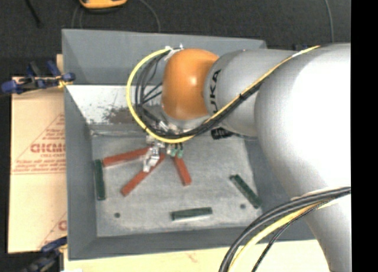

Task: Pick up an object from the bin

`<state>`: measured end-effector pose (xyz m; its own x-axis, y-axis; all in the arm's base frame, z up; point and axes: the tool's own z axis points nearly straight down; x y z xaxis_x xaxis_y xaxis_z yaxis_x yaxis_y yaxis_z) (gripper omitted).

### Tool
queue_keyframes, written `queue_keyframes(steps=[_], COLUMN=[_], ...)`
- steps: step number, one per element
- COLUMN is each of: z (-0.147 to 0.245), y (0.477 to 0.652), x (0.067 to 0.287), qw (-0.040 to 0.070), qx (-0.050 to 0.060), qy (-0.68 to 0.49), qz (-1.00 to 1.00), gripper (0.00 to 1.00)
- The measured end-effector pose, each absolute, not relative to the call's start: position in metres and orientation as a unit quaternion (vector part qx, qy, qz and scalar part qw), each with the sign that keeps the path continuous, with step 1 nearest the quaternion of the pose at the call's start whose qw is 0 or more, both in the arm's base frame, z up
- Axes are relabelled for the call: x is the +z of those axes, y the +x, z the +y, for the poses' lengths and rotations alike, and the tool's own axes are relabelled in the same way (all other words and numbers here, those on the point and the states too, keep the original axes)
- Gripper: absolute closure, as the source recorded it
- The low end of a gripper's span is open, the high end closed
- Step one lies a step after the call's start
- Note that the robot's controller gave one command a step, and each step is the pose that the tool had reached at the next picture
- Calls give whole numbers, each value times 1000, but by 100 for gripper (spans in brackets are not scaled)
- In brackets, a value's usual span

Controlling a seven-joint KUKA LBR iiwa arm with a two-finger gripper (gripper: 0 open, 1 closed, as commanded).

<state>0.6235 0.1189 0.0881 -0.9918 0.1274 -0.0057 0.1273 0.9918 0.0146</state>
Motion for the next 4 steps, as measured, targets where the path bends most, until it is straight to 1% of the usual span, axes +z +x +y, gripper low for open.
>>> queue_keyframes(steps=[1, 2, 3, 4], z=[119, 122, 122, 117], y=[623, 624, 624, 618], x=[88, 93, 93, 80], qw=[3, 9, 9, 2], qx=[7, 7, 7, 1], qy=[64, 63, 63, 56], qz=[998, 998, 998, 998], gripper=[100, 100, 100, 0])
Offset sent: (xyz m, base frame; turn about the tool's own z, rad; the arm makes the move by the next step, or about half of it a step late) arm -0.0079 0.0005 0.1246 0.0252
